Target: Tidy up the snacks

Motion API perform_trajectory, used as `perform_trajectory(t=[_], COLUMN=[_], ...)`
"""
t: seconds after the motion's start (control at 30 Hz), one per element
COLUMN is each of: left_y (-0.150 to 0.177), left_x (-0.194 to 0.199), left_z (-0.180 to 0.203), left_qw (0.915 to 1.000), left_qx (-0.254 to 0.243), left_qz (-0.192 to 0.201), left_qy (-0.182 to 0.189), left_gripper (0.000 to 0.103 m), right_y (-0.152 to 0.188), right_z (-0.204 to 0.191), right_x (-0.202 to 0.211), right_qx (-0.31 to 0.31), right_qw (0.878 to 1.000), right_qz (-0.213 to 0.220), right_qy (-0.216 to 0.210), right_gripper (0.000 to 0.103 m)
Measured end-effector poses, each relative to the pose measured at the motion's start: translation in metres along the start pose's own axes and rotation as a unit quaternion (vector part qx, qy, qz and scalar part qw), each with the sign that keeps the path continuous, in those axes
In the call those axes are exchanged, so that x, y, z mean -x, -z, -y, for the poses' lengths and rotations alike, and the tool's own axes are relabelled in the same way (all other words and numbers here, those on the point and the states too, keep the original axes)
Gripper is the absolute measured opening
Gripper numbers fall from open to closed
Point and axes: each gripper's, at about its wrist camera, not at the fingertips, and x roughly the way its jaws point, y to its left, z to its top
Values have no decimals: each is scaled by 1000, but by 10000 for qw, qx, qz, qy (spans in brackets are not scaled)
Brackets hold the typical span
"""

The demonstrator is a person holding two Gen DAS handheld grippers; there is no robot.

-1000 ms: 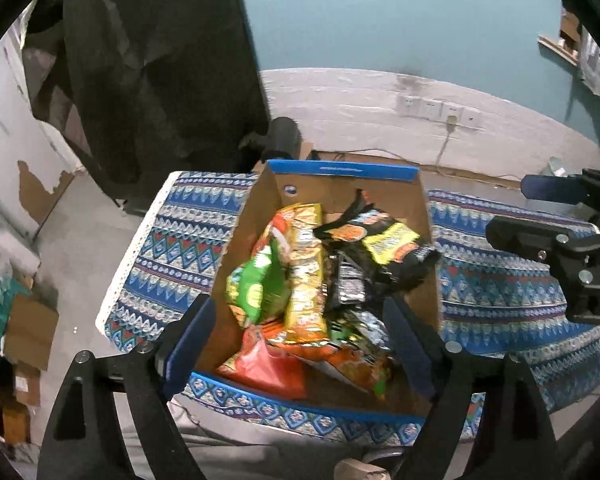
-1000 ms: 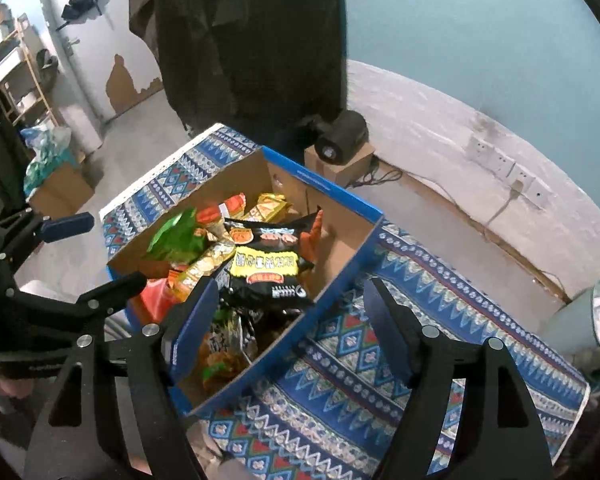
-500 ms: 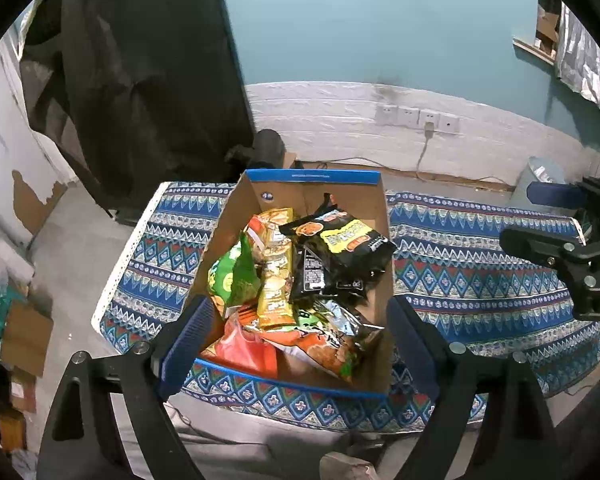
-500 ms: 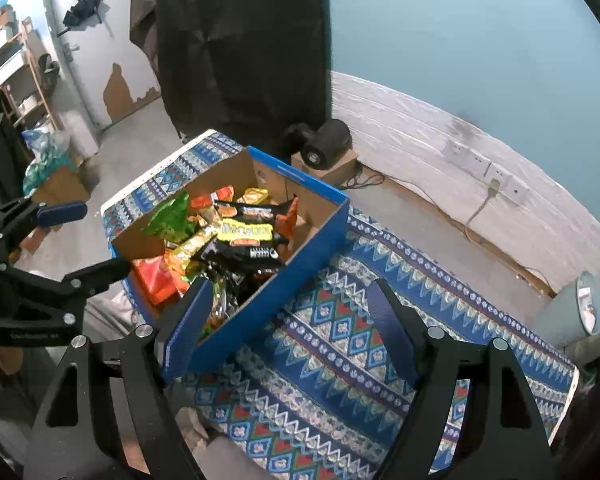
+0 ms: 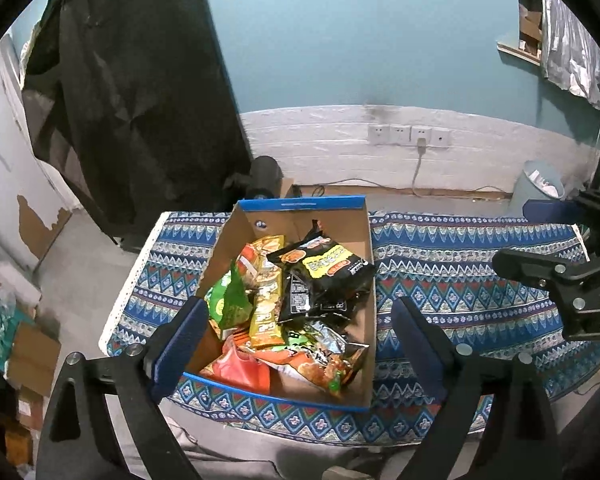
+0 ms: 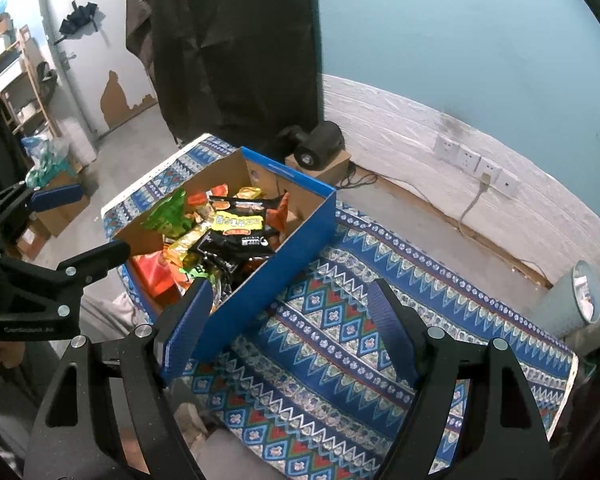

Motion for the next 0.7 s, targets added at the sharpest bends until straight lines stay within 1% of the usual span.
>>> perform_trajectory(t=[0.07, 0.27, 0.57, 0.7], left_y=[-1, -1, -2, -1], left_x=[-1, -3, -2, -4], left_z=[0, -2, -2, -2], left_qw=[10000, 9999, 9999, 9997], left_qx=[53, 94, 42, 83], left_qz=[-36, -77, -103, -226], left_qy=[39, -23, -50, -30], left_gripper=[94, 94, 94, 94], right_y=[0, 1, 1, 1], right_z=[1, 5, 5, 5], right_x=[1, 0, 0, 0], right_qx=[-25, -58, -53, -45], right_qw=[10000, 10000, 10000, 10000], right_qz=[9, 1, -6, -13], right_qy=[5, 25, 30, 38], right_gripper=[80, 80, 80, 80])
